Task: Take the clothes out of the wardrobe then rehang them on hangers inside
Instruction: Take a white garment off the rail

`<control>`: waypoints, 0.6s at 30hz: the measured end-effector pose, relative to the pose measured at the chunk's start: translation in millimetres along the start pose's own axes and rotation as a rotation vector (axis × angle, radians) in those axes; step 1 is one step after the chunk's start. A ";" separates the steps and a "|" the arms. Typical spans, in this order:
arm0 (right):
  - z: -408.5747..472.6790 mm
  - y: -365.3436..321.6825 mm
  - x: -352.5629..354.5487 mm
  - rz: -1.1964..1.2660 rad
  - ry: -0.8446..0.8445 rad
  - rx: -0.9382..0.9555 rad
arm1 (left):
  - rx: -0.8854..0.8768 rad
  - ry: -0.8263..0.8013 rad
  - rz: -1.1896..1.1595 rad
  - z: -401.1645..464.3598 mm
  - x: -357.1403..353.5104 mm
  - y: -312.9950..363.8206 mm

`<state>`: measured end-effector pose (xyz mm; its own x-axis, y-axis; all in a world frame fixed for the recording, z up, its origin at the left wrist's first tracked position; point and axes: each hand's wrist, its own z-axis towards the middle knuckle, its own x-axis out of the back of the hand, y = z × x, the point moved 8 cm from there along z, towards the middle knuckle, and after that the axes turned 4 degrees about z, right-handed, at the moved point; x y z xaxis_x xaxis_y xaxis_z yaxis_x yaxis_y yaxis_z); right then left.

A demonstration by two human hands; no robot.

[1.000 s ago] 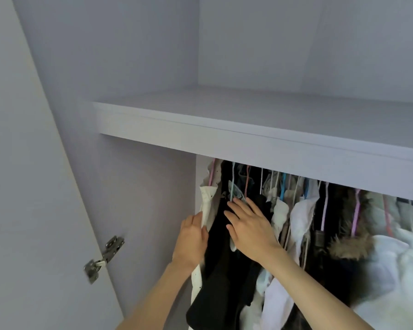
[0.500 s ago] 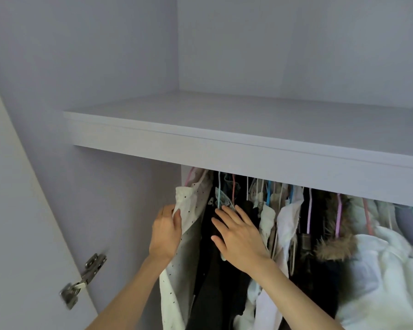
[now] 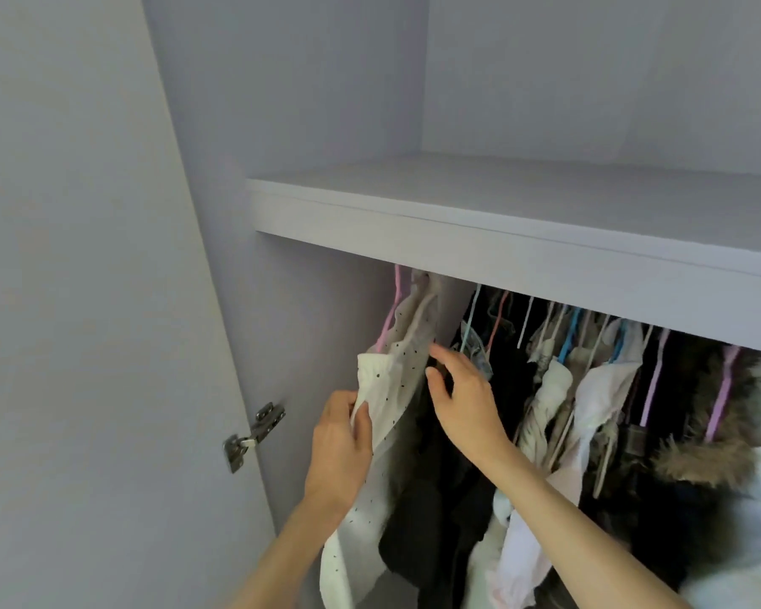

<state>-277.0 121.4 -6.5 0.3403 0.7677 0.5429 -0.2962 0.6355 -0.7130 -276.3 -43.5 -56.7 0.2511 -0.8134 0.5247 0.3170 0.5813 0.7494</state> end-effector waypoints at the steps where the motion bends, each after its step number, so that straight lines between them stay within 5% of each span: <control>1: -1.6 -8.0 -8.0 0.107 -0.051 -0.046 | 0.018 0.008 -0.010 -13.6 4.6 0.1; 7: -13.5 -49.6 -47.5 0.393 -0.219 -0.191 | 0.107 0.063 -0.011 -87.3 27.7 2.1; 12: -51.8 -47.8 -82.5 0.692 -0.236 -0.560 | 0.146 0.093 0.052 -136.7 50.4 -8.9; 18: -111.3 -37.0 -89.4 0.671 -0.300 -0.706 | 0.102 -0.103 0.114 -199.0 65.2 -21.7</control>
<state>-197.1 20.1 -78.1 0.0310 0.9985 -0.0453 0.2836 -0.0522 -0.9575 -84.8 -104.8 -119.1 0.1832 -0.7436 0.6430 0.1960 0.6686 0.7173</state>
